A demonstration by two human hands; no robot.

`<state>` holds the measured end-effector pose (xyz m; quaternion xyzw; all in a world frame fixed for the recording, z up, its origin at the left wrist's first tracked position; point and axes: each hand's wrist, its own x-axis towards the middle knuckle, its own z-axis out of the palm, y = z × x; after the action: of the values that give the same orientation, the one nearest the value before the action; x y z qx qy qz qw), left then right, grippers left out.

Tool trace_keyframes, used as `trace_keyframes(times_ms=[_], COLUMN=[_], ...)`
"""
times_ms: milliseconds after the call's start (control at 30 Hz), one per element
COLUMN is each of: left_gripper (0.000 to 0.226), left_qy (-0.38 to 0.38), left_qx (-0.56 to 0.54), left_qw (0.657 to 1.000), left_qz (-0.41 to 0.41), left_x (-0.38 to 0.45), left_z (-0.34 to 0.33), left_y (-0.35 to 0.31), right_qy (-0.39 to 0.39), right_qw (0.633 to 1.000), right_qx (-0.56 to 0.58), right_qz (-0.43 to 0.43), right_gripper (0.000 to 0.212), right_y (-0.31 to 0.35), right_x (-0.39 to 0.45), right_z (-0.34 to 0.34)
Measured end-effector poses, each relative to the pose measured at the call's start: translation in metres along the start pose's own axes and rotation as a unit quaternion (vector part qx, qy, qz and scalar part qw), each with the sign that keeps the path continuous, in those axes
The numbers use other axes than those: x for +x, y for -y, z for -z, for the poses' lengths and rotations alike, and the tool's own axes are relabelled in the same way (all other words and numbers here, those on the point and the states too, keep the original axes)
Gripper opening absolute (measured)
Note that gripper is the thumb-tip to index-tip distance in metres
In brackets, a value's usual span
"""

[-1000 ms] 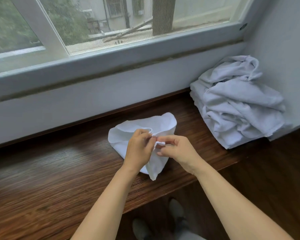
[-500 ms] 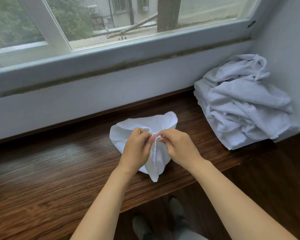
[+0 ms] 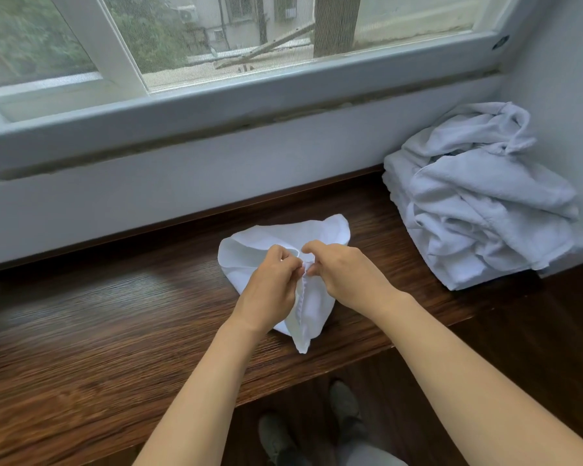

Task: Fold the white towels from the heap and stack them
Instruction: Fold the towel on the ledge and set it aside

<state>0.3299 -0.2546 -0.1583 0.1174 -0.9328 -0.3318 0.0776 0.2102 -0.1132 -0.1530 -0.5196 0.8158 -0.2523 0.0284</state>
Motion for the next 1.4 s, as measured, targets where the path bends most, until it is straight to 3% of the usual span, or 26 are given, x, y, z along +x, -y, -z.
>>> trace_keyframes(times_ms=[133, 300, 367, 467, 567, 667, 733, 800, 833, 900, 1067, 1200, 1400], left_gripper=[0.014, 0.021, 0.021, 0.024, 0.021, 0.025, 0.039, 0.044, 0.039, 0.022, 0.007, 0.009, 0.017], left_qy=[-0.001, -0.087, -0.178, -0.295, -0.318, -0.289, -0.266, -0.268, -0.283, -0.318, -0.413, -0.436, -0.453], left_qx=[-0.012, -0.124, -0.215, -0.369, -0.463, -0.545, -0.559, -0.477, -0.410, -0.327, -0.237, -0.256, -0.164], left_qw=[1.000, 0.981, 0.935, 0.828, 0.762, 0.735, 0.746, 0.805, 0.839, 0.866, 0.862, 0.847, 0.868], left_qz=[0.019, 0.123, 0.219, 0.302, 0.323, 0.283, 0.247, 0.230, 0.221, 0.203, 0.173, 0.166, 0.118], left_x=[0.002, 0.001, 0.002, 0.003, -0.001, -0.010, -0.016, -0.023, -0.025, -0.028, -0.031, -0.029, -0.027], left_z=[-0.002, 0.016, 0.041, 0.096, 0.159, 0.206, 0.224, 0.231, 0.232, 0.230, 0.229, 0.229, 0.230], left_y=[0.000, -0.011, -0.005, 0.014, 0.016, 0.003, -0.007, -0.016, -0.018, -0.020, -0.021, -0.023, -0.025], right_qy=[0.011, -0.033, -0.091, -0.197, -0.265, -0.273, -0.281, -0.286, -0.289, -0.280, -0.237, -0.214, -0.204], right_qw=[1.000, 0.993, 0.978, 0.943, 0.897, 0.881, 0.877, 0.873, 0.871, 0.872, 0.880, 0.877, 0.878], right_qx=[0.004, 0.083, 0.138, 0.204, 0.298, 0.350, 0.366, 0.377, 0.382, 0.386, 0.395, 0.415, 0.424], right_qz=[0.021, -0.076, -0.130, -0.172, -0.192, -0.165, -0.138, -0.119, -0.114, -0.108, -0.111, -0.116, -0.093], right_gripper=[0.012, 0.012, 0.009, 0.004, 0.005, 0.007, 0.006, 0.006, 0.011, 0.014, 0.013, 0.007, 0.010], right_y=[0.001, 0.001, 0.001, -0.003, -0.004, 0.005, 0.015, 0.024, 0.027, 0.032, 0.038, 0.035, 0.020], right_x=[-0.001, 0.000, 0.008, 0.030, 0.060, 0.089, 0.102, 0.112, 0.116, 0.122, 0.132, 0.134, 0.134], right_z=[-0.002, 0.013, 0.034, 0.075, 0.116, 0.147, 0.164, 0.180, 0.188, 0.202, 0.219, 0.219, 0.215])
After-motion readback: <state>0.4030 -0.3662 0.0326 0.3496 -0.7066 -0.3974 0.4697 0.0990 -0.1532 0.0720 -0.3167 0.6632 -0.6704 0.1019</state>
